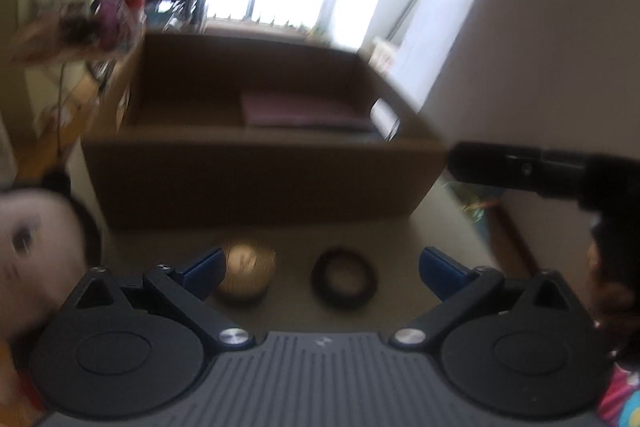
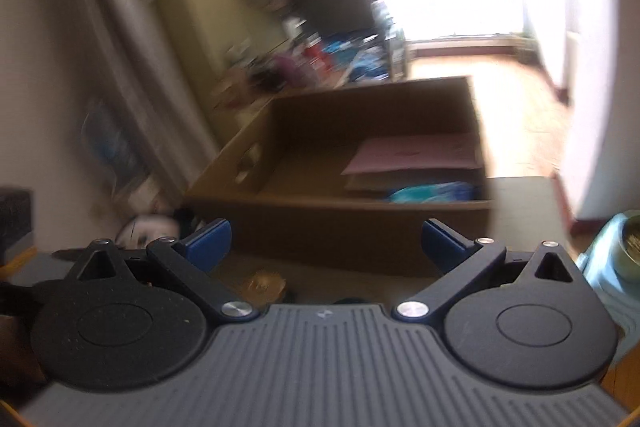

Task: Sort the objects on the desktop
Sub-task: 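Withdraw the left tool and move the right tool toward the gold-lidded tin, then close the right gripper around the gold-lidded tin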

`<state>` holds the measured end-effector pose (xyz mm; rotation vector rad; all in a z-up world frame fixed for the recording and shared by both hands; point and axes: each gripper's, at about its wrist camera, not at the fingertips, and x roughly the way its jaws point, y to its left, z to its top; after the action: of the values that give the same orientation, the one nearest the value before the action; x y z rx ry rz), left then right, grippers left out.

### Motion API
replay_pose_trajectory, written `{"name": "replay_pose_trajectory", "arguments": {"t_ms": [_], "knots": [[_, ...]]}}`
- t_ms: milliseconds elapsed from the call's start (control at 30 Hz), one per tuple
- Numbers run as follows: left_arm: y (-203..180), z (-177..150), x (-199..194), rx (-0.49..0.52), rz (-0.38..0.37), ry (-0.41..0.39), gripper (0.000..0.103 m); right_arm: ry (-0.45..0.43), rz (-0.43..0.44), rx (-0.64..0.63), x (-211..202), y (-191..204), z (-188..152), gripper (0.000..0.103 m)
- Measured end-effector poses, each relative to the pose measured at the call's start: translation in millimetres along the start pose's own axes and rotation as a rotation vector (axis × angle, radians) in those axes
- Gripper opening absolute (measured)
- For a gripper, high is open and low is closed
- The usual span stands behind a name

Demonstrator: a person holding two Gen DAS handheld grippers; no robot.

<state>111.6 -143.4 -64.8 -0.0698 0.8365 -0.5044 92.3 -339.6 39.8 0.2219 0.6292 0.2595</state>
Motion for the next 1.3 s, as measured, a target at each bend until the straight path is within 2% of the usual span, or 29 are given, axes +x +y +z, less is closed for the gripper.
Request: {"name": "replay_pose_trajectory", "arguments": {"t_ms": [67, 233, 333, 500, 600, 767, 800, 867, 967, 1300], "knots": [[3.2, -12.1, 13.7, 0.001, 0.052, 0.027, 0.103, 0.042, 0.028, -0.037, 19.1, 11.4, -6.5, 0.102], [6.7, -30.6, 39.8, 0.084, 0.199, 0.072, 0.103, 0.145, 0.080, -0.104, 62.1, 25.6, -14.6, 0.102], [13.6, -34.3, 47.8, 0.100, 0.226, 0.069, 0.102, 0.217, 0.109, -0.078, 85.9, 25.3, -12.9, 0.102], [17.2, -36.4, 54.5, 0.096, 0.213, 0.059, 0.098, 0.341, 0.173, -0.011, 127.4, 29.3, -16.7, 0.100], [21.8, -34.4, 56.6, 0.081, 0.207, 0.047, 0.093, 0.396, 0.201, 0.043, 146.0, 29.3, -18.2, 0.094], [34.2, -29.6, 68.5, 0.041, 0.182, 0.067, 0.071, 0.453, 0.221, 0.140, 169.8, 27.0, -17.9, 0.074], [37.6, -28.2, 70.4, 0.026, 0.172, 0.073, 0.070, 0.463, 0.221, 0.157, 174.2, 26.5, -18.4, 0.072], [39.9, -27.1, 72.5, 0.009, 0.158, 0.075, 0.066, 0.486, 0.215, 0.177, 181.3, 26.0, -20.4, 0.062], [41.8, -26.1, 76.1, 0.013, 0.152, 0.076, 0.064, 0.510, 0.225, 0.201, 182.9, 23.4, -24.3, 0.054], [44.2, -29.9, 71.1, 0.032, 0.125, 0.086, 0.062, 0.527, 0.222, 0.182, 176.4, 30.2, -32.9, 0.053]]}}
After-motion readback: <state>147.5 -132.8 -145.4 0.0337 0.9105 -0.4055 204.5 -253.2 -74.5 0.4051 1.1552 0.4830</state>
